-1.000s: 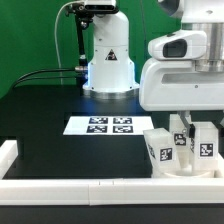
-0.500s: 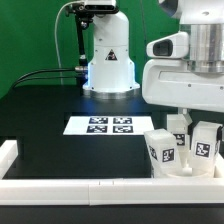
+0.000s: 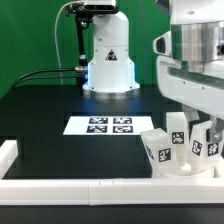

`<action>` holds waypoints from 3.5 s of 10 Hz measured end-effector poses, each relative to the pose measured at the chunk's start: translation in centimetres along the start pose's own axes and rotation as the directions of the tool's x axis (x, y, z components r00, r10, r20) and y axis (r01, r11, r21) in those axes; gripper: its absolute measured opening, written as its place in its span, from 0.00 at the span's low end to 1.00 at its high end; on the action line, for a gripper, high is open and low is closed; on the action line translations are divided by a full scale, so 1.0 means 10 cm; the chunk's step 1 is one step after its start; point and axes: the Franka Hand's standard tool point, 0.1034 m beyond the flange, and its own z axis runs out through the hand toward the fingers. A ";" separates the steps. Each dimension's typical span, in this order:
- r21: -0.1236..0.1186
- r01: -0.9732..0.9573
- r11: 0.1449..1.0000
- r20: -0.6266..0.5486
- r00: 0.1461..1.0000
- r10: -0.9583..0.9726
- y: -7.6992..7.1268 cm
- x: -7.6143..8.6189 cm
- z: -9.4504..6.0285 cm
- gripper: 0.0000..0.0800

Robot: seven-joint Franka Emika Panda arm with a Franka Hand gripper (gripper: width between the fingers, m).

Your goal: Assemble stool

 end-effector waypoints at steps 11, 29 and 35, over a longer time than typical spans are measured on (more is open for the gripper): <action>-0.003 -0.417 0.909 0.044 0.908 0.417 0.01 -0.10 0.02 0.72; -0.051 0.981 -0.185 0.028 -0.184 -0.983 -0.07 -0.21 -0.20 0.81; -0.081 0.792 -0.605 0.065 -0.602 -0.796 -0.11 -0.07 -0.15 0.81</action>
Offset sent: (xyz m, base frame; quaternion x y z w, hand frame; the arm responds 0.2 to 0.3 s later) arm 0.0000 0.0000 0.0000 0.0000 0.0000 0.1938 0.9810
